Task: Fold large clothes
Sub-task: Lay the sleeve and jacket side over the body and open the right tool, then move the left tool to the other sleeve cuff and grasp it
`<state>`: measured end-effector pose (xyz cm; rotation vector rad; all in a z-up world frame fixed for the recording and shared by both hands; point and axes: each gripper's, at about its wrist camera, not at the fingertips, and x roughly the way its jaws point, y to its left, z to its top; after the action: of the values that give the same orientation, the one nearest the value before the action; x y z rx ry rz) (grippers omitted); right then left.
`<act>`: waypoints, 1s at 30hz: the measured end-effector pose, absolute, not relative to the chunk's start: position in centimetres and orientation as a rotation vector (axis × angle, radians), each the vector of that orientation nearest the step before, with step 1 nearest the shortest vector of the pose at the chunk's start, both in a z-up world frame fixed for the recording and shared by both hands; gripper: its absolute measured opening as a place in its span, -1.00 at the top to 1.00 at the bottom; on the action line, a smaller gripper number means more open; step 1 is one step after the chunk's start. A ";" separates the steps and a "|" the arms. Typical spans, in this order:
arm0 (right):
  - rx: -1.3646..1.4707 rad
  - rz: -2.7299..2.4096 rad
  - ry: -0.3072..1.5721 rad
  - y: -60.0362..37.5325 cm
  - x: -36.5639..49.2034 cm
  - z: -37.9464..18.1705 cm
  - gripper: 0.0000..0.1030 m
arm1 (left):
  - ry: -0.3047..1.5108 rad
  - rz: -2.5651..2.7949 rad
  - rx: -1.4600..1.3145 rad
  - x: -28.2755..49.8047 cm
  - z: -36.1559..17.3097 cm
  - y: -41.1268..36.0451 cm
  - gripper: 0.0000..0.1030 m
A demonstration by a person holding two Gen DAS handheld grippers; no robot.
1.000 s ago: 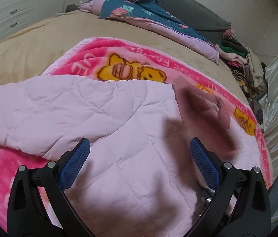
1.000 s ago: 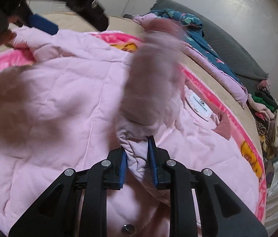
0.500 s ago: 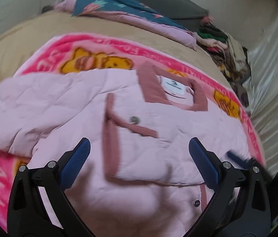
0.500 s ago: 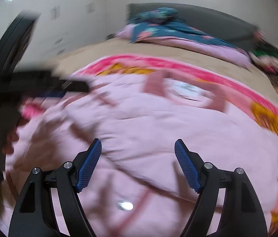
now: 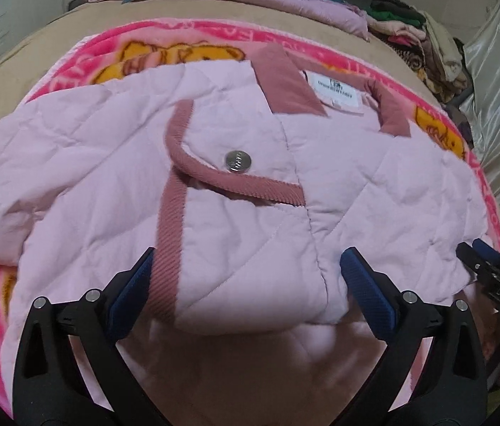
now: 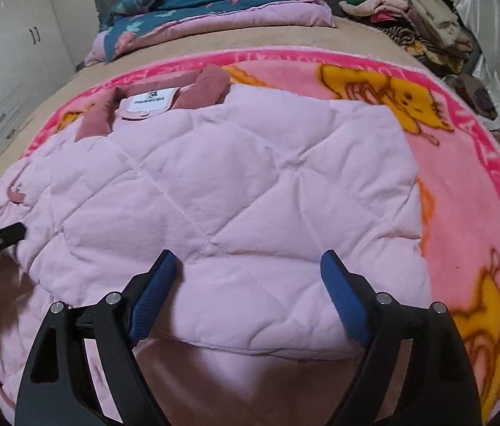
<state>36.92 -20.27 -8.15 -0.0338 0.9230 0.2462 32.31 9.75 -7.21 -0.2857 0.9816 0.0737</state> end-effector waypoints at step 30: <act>-0.162 0.664 0.699 0.7 29.1 -0.6 -0.91 | 0.782 0.448 -0.363 23.3 -1.0 25.4 -0.84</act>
<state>29.09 0.73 -0.57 -0.1618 0.6989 0.6638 23.33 25.41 -1.03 -0.3634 0.7816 0.4480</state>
